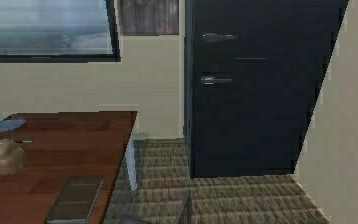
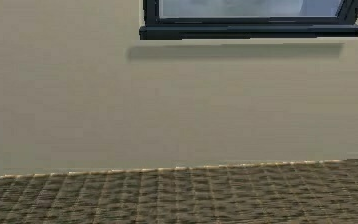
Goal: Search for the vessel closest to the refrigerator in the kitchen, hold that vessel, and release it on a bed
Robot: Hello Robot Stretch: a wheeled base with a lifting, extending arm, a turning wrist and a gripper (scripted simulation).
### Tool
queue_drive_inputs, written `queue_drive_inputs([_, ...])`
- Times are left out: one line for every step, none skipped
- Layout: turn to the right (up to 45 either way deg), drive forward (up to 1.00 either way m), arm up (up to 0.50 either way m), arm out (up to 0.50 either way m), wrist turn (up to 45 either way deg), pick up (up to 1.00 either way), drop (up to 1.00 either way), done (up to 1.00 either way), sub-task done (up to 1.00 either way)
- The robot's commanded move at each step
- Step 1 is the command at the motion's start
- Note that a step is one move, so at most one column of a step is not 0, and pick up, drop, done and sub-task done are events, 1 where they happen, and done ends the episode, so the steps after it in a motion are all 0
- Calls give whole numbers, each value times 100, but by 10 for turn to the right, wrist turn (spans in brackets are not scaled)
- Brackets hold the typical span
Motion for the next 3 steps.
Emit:
queue_drive_inputs([-450,0,0,0,0,0,0,0,0])
queue_drive_inputs([-450,0,0,0,0,0,0,0,0])
queue_drive_inputs([-450,0,0,0,0,0,0,0,0])
